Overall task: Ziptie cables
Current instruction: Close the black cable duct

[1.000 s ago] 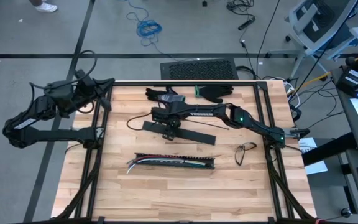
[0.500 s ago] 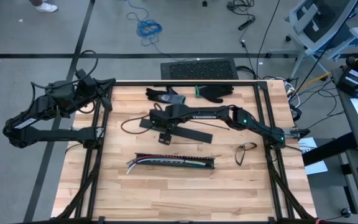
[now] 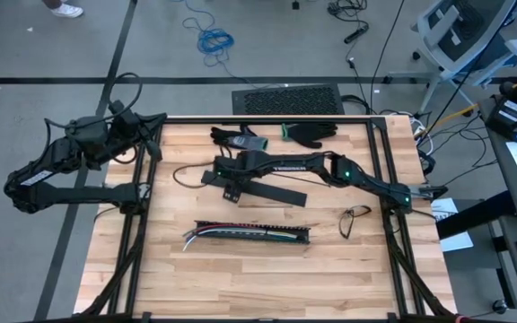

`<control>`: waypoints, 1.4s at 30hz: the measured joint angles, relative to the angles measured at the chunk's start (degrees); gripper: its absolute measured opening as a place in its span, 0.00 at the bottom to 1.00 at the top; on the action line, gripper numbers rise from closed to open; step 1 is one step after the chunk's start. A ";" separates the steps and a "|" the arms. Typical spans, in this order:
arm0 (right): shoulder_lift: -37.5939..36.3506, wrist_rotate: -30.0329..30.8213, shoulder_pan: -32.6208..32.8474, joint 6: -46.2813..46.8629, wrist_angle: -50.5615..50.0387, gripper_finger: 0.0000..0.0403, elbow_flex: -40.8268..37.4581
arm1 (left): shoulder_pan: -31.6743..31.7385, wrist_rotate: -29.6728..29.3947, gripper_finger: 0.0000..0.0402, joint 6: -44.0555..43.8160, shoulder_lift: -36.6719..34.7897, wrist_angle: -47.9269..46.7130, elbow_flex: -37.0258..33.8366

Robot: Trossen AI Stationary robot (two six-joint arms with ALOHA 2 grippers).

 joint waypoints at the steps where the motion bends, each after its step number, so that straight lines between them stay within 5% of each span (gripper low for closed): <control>1: -0.02 -0.90 -0.35 0.00 0.01 0.79 0.00 | 0.00 0.00 0.00 0.01 0.00 0.01 0.00; 9: 0.12 -8.26 -2.34 0.22 -4.31 0.79 0.04 | 0.00 -0.01 0.00 -1.52 0.00 0.10 0.00; 24: 1.12 -8.81 -2.89 -1.51 -9.50 0.78 0.00 | 0.00 -0.02 0.00 -1.50 0.00 0.02 0.00; 33: 1.20 -8.65 -2.20 -2.46 -11.09 0.53 -0.09 | 0.00 -0.02 0.00 -1.48 0.00 -0.06 0.00; 42: 1.20 -7.76 -0.62 -4.60 -11.86 0.53 -0.15 | 0.00 -0.02 0.00 -1.48 0.00 -1.64 0.00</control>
